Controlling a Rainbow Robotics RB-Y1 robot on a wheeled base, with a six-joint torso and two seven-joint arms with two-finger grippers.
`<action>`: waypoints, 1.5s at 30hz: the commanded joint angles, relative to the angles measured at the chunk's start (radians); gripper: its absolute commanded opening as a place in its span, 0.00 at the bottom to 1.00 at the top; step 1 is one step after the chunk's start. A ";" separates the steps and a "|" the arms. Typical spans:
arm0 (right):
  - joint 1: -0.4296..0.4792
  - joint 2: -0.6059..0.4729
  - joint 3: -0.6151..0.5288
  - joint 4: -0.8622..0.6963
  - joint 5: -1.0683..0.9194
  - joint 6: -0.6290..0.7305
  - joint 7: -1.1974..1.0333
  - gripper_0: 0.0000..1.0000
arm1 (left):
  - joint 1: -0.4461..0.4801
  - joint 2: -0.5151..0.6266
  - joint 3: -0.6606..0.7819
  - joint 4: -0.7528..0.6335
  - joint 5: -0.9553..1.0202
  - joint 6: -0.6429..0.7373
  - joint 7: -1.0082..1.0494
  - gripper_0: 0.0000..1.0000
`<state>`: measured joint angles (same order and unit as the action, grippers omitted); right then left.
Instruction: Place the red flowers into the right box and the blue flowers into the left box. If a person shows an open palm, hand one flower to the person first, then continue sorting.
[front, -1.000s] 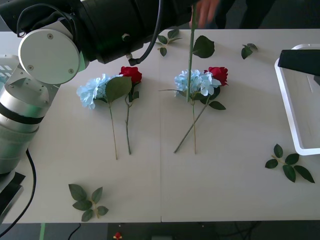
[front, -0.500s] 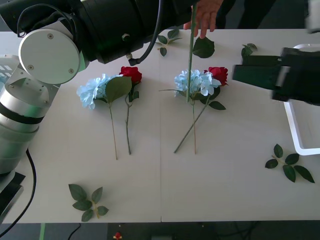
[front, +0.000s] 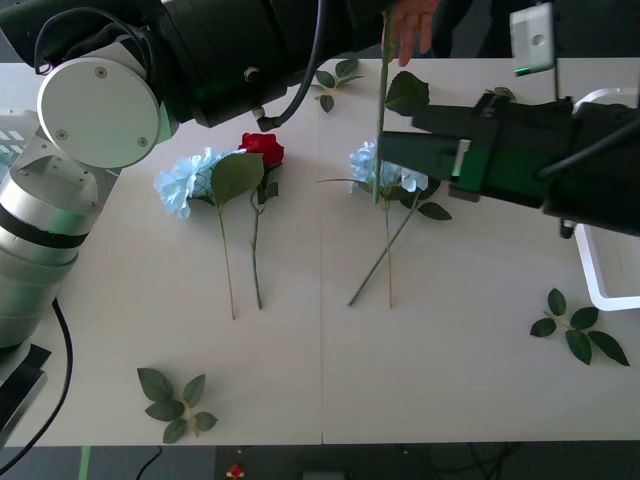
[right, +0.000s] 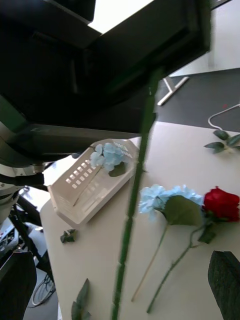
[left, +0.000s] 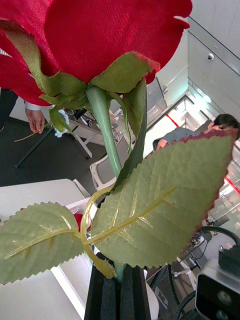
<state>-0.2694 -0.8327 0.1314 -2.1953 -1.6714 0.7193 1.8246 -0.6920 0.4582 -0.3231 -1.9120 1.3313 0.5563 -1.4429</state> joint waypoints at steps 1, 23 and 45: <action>-0.076 0.018 0.051 0.017 0.006 -0.037 0.042 1.00 | -0.054 -0.018 -0.011 -0.013 0.011 -0.013 -0.062 0.00; -0.132 0.017 0.137 0.074 0.030 -0.136 0.068 0.00 | -0.054 -0.018 -0.011 -0.013 0.011 -0.013 -0.062 0.00; -0.071 -0.054 0.050 0.052 -0.042 -0.149 0.082 0.00 | -0.054 -0.018 -0.011 -0.013 0.011 -0.013 -0.062 1.00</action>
<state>-0.3640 -0.8353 0.2412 -2.1088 -1.7008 0.5832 1.8641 -0.6947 0.4582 -0.3231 -1.9117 1.3313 0.5551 -1.4431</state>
